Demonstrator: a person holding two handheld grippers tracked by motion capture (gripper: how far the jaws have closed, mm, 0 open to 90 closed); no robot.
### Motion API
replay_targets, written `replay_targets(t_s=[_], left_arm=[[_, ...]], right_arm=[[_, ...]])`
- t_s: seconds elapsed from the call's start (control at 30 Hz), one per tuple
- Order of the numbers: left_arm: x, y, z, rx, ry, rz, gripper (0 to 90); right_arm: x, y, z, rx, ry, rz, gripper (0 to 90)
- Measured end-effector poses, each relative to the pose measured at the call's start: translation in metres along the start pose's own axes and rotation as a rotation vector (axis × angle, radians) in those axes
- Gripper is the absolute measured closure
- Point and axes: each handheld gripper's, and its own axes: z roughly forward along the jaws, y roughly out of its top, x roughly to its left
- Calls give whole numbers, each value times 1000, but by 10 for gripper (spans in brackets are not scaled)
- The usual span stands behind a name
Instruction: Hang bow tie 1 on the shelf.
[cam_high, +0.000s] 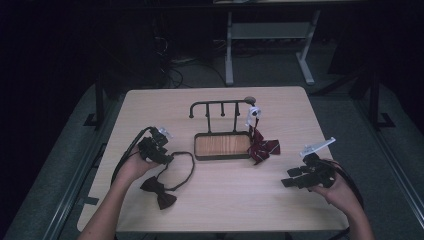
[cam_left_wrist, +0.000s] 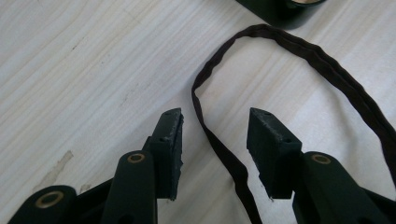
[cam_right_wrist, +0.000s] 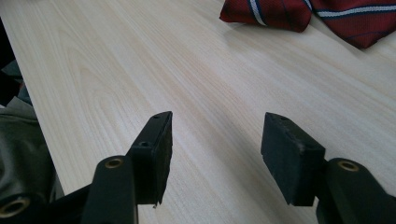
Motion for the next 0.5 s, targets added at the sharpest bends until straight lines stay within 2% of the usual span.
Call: replay_targets(t_s=[0.23, 0.5], left_arm=[[5, 8, 12, 44, -5, -21, 595], [9, 12, 20, 65, 2, -45, 647]], right_arm=[[0, 0, -1, -3, 3, -8, 435], [2, 1, -2, -10, 9, -16, 435]])
